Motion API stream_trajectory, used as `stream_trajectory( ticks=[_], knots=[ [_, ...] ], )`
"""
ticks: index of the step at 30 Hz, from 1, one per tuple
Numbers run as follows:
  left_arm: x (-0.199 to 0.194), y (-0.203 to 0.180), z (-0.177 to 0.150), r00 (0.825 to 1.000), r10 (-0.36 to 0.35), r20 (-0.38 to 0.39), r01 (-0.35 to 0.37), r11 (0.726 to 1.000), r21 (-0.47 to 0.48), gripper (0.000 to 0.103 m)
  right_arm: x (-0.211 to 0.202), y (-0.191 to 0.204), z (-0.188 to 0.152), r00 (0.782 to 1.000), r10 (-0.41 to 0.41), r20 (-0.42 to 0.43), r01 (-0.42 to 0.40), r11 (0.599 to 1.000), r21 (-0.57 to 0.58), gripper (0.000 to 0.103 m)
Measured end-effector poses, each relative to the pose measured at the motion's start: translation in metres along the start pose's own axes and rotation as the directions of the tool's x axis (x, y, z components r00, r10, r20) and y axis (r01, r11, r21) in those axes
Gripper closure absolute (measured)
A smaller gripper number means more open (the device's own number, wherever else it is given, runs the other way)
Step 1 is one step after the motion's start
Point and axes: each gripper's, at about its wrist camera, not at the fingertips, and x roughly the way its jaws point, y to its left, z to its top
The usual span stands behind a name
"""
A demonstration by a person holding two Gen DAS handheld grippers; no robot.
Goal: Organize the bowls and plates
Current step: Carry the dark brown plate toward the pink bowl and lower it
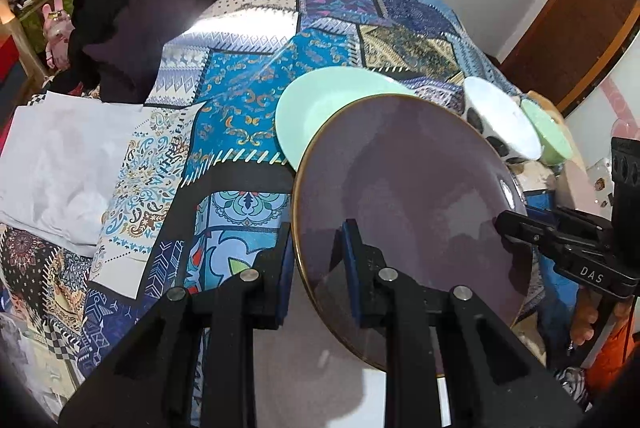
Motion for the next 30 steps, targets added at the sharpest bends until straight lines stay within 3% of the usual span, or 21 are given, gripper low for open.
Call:
stream_trajectory(
  ticks=[16,30],
  knots=[
    [-0.057,-0.054,-0.012,0.998,-0.019,0.062,0.016,0.998,0.055,0.080,-0.065,-0.006,-0.020,0.997,-0.001,0.080,0.001,1.000,0.002,0.078],
    [-0.066,-0.106,-0.039,0.998,-0.056,0.014,0.055,0.994,0.097,0.080,-0.098,-0.027,-0.054,0.995,-0.051,0.087,0.047,0.998,0.038,0.078]
  ],
)
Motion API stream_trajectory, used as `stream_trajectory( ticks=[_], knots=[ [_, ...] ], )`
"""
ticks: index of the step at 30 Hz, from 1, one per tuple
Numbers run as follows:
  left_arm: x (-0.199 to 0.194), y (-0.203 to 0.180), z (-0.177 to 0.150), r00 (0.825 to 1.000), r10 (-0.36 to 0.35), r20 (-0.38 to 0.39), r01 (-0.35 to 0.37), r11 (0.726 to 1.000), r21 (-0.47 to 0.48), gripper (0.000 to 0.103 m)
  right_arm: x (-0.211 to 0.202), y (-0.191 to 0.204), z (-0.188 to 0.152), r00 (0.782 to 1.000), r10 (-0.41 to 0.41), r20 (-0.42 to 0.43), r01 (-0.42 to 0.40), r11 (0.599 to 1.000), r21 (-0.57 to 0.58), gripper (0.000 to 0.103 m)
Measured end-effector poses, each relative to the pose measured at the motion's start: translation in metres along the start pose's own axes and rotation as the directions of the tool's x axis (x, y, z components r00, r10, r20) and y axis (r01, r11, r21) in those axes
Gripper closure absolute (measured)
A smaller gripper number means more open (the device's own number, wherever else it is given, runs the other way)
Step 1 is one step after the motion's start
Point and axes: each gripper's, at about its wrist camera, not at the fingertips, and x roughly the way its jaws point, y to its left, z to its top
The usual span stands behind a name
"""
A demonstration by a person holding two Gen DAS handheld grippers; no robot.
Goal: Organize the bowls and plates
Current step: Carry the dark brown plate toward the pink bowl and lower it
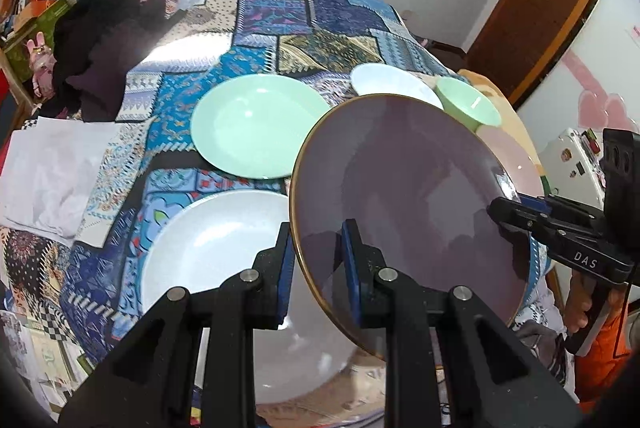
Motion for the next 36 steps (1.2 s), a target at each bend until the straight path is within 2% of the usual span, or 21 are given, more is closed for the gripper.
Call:
stream_trajectory(
  ticks=[17,36],
  knots=[
    [0.032,-0.043,-0.025,0.993,-0.010,-0.119,0.014,0.999,0.036,0.080,0.001,-0.042,-0.037,0.998,-0.028,-0.062,0.032,0.998,0.056,0.078],
    [0.084,-0.053,-0.020,0.976,-0.016,-0.217,0.026,0.999,0.043,0.080,0.022,-0.069,-0.040,0.991,-0.040,-0.128,0.054,0.993,0.107,0.078]
  ],
)
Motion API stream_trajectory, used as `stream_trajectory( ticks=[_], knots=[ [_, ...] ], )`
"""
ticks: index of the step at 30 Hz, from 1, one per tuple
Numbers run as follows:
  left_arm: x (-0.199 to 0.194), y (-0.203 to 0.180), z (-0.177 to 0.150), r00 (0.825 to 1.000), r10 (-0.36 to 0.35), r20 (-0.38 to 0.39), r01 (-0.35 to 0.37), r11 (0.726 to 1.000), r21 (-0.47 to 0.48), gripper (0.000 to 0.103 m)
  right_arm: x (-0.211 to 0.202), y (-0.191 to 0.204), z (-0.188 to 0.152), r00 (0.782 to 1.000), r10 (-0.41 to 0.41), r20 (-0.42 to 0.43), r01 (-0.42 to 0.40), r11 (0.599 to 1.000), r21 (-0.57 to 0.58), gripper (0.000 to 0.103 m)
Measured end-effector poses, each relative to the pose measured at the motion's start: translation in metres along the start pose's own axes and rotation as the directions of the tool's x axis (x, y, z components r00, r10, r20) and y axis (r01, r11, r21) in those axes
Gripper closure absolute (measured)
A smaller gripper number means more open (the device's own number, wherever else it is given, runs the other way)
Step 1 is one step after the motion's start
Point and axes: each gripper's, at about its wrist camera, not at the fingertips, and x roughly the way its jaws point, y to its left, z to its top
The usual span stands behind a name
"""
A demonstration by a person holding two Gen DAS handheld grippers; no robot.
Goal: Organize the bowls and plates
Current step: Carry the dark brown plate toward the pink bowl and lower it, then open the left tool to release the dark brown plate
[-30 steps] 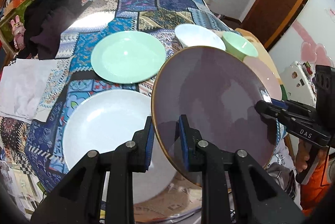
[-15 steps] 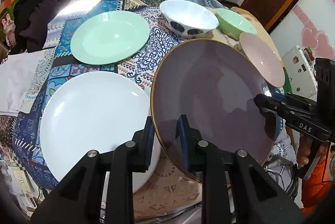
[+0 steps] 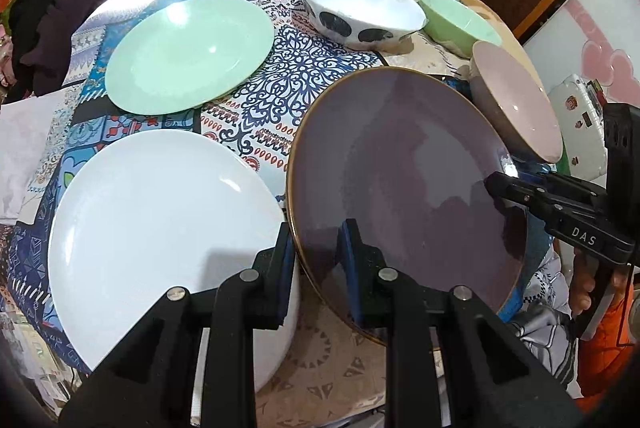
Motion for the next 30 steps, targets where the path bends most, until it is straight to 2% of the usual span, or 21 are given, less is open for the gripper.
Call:
stream_trajectory(
  ticks=[6,13,19,23,26,30],
  knots=[
    [0.007,0.004,0.002,1.000,-0.011,-0.011,0.011,1.000,-0.011,0.080,0.003,-0.003,0.001,1.000,0.004,-0.008,-0.004,1.000,0.009,0.078],
    [0.008,0.003,0.003,1.000,0.019,-0.007,-0.019,1.000,0.003,0.080,-0.002,-0.002,0.001,1.000,0.001,-0.007,-0.001,1.000,0.010,0.075],
    [-0.007,0.003,0.001,0.999,0.011,0.035,-0.011,1.000,0.000,0.080,-0.015,0.000,0.000,1.000,-0.021,0.008,0.021,1.000,-0.007,0.075],
    [-0.024,0.001,0.000,0.997,0.022,0.077,-0.022,1.000,0.000,0.080,-0.028,0.005,0.000,0.999,-0.023,0.043,0.024,1.000,-0.020,0.070],
    [-0.037,0.001,-0.003,0.994,0.022,0.106,-0.022,1.000,-0.006,0.073,-0.040,0.013,0.001,0.997,-0.020,0.079,0.023,0.999,-0.033,0.066],
    [-0.058,0.003,-0.008,0.986,0.035,0.162,-0.033,0.999,-0.011,0.058,-0.052,0.025,0.004,0.993,-0.009,0.121,0.016,0.998,-0.055,0.058]
  ],
)
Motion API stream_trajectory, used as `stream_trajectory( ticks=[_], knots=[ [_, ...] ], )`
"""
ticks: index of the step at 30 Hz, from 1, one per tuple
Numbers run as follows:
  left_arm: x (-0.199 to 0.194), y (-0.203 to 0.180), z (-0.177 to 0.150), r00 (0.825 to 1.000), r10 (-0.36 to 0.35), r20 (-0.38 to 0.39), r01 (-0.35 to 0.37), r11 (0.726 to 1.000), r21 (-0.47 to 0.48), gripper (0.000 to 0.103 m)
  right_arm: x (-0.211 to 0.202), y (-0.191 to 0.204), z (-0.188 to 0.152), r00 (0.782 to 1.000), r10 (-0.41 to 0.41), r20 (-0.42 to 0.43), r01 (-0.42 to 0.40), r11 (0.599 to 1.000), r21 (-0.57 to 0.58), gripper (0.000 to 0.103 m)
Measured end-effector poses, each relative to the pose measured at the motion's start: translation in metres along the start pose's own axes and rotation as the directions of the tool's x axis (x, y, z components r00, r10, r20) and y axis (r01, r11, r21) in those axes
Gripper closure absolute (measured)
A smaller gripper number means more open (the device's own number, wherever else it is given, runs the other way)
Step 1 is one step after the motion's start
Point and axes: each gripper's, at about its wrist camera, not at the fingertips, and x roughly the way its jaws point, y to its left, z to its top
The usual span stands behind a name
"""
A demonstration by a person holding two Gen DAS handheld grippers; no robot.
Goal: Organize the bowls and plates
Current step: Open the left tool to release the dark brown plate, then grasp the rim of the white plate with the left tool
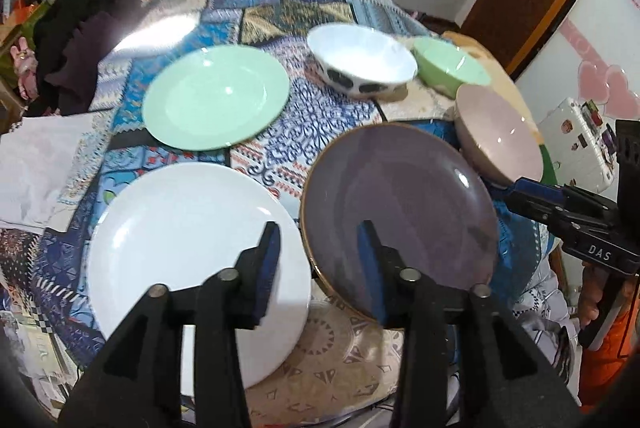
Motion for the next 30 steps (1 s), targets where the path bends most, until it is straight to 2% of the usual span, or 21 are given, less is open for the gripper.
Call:
stream_trajectory(
  ticks=[2,5,11,16,25,30],
  knots=[
    [-0.011,0.003,-0.001,1.000,0.003,0.026,-0.002,1.000,-0.012,0.053,-0.005,0.009,0.003,1.000,0.004,0.023,-0.004,1.000,-0.016,0.052],
    [-0.027,0.012,-0.002,0.997,0.022,0.068,-0.018,0.998,-0.052,0.038,-0.009,0.022,0.006,0.999,0.011,0.047,-0.009,0.999,-0.045,0.048],
    [-0.048,0.039,-0.007,0.993,0.051,0.105,-0.038,0.991,-0.125,0.038,-0.005,0.048,0.016,0.997,0.049,0.062,-0.043,0.995,-0.093,0.040],
    [-0.056,0.065,-0.018,0.990,0.091,0.108,-0.071,0.982,-0.177,0.038,0.010,0.072,0.025,0.996,0.076,0.044,-0.069,0.988,-0.136,0.039],
    [-0.054,0.118,-0.045,0.985,0.163,0.054,-0.142,0.951,-0.275,0.038,0.052,0.107,0.037,0.994,0.101,-0.034,-0.105,0.973,-0.204,0.039],
    [-0.046,0.144,-0.062,0.985,0.170,0.008,-0.158,0.933,-0.322,0.038,0.078,0.118,0.042,0.990,0.109,-0.092,-0.127,0.967,-0.219,0.039]
  ],
)
